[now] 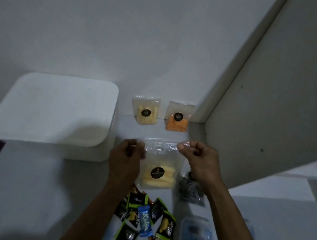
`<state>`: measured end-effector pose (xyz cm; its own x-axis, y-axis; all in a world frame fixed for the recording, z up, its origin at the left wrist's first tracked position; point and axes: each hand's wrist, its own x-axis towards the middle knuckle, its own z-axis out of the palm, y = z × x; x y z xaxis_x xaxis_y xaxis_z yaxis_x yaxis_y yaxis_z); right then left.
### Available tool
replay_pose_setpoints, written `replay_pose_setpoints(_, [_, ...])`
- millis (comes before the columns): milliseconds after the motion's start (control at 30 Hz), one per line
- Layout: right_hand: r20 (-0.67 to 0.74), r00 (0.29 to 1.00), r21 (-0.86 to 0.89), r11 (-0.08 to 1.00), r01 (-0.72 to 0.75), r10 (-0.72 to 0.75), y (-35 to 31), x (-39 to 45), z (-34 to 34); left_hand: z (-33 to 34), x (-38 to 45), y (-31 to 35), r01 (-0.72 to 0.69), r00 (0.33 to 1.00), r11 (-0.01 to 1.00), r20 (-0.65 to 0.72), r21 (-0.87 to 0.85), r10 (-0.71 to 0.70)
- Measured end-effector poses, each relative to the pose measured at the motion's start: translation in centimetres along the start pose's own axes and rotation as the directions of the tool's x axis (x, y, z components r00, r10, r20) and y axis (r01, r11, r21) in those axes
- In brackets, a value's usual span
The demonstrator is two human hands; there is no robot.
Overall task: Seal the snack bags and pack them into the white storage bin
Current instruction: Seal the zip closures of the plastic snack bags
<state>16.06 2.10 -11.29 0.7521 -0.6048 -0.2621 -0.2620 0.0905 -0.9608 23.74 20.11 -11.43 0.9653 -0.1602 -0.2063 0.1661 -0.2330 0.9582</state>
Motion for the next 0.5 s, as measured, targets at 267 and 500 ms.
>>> replay_pose_setpoints(267, [0.201, 0.956, -0.269, 0.927, 0.263, -0.213, -7.9, -9.1, -0.2, -6.9, -7.6, 5.8, -0.193, 0.979, 0.966, 0.038, -0.175, 0.203])
replay_pose_setpoints(500, [0.444, 0.804, -0.608, 0.526, 0.594, -0.395, -13.4, -16.9, 4.0, -11.0, -13.7, 7.6, -0.247, 0.969, 0.956, -0.016, -0.160, 0.248])
